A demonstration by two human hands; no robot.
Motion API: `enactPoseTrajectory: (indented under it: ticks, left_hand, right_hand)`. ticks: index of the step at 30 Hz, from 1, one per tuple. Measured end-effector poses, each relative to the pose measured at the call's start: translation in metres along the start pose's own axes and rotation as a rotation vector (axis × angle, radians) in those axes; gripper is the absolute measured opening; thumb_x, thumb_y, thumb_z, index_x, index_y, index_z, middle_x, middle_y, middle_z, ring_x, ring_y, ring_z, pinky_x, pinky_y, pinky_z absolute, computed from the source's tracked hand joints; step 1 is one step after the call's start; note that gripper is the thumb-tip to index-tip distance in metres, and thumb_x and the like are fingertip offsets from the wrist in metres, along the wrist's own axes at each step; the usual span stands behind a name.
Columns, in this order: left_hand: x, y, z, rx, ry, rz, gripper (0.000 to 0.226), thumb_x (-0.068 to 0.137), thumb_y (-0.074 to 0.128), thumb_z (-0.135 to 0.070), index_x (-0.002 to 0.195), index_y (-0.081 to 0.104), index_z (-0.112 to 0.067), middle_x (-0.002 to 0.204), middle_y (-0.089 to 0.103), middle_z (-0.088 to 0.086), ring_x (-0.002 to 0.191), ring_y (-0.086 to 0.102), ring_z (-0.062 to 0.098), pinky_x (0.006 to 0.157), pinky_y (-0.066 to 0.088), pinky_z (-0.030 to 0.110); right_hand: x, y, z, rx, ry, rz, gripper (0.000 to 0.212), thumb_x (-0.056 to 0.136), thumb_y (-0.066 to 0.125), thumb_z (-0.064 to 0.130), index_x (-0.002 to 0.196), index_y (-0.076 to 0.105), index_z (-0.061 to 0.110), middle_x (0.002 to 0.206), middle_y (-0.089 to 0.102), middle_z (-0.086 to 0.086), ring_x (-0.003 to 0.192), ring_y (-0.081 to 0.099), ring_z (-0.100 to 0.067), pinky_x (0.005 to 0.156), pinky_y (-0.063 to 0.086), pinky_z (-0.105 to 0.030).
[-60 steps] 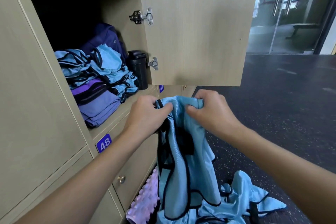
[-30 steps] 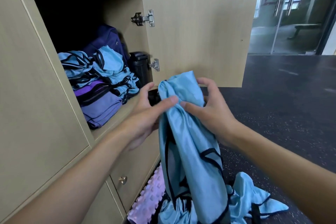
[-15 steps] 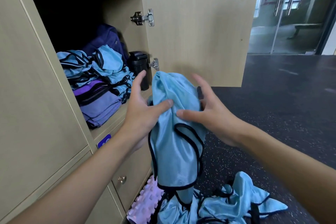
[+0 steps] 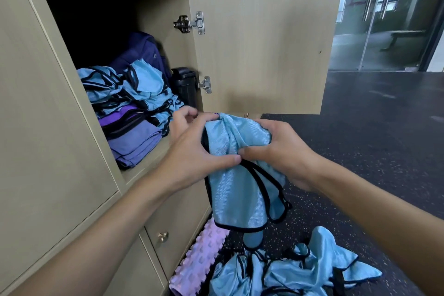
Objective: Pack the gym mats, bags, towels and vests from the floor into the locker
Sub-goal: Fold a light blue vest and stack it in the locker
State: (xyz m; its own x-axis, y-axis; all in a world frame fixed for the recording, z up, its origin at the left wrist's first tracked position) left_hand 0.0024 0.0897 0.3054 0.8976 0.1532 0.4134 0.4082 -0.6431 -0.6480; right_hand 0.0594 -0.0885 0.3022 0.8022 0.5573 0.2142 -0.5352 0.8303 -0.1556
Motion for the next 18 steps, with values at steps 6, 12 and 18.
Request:
enactPoseTrajectory:
  ticks: [6,12,18]
  left_hand:
    - [-0.0061,-0.0007,-0.006,-0.331,0.083,0.186,0.114,0.071,0.088,-0.004,0.151,0.018,-0.044,0.115,0.069,0.001,0.1,0.07,0.013,0.087,0.058,0.028]
    - [-0.0037,-0.0019,-0.0063,-0.399,0.118,0.044,0.078,0.072,0.083,0.007,0.132,0.047,-0.026,0.088,0.068,0.009,0.075,0.062,0.01,0.069,0.055,0.026]
    - [0.0005,-0.0021,-0.0037,-0.67,-0.07,-0.073,0.065,0.072,0.085,-0.002,0.125,0.056,-0.027,0.111,0.07,0.005,0.093,0.07,0.023,0.084,0.06,0.046]
  right_hand:
    - [-0.0004,0.0007,0.0001,0.073,0.018,0.056,0.034,0.082,0.072,-0.007,0.111,0.069,0.01,0.097,0.076,-0.013,0.087,0.074,-0.029,0.076,0.061,-0.04]
    - [-0.0004,-0.0003,0.0019,0.051,-0.027,0.052,0.038,0.081,0.077,0.002,0.115,0.067,0.015,0.109,0.073,-0.011,0.1,0.071,-0.024,0.09,0.058,-0.041]
    - [-0.0032,-0.0032,0.0033,0.131,-0.029,0.124,0.067,0.076,0.082,0.009,0.131,0.052,0.033,0.124,0.065,-0.001,0.107,0.068,-0.016,0.082,0.057,-0.027]
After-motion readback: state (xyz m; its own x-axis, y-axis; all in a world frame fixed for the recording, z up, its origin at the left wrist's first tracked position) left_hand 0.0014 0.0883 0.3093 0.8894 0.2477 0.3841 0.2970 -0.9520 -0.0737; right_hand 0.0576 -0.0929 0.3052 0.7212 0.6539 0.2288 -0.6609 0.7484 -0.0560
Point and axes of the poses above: each hand's wrist, its own x-axis towards the middle knuckle, its own y-axis out of the palm, z = x × y, the point moved 2 cm from there along x, towards the middle knuckle
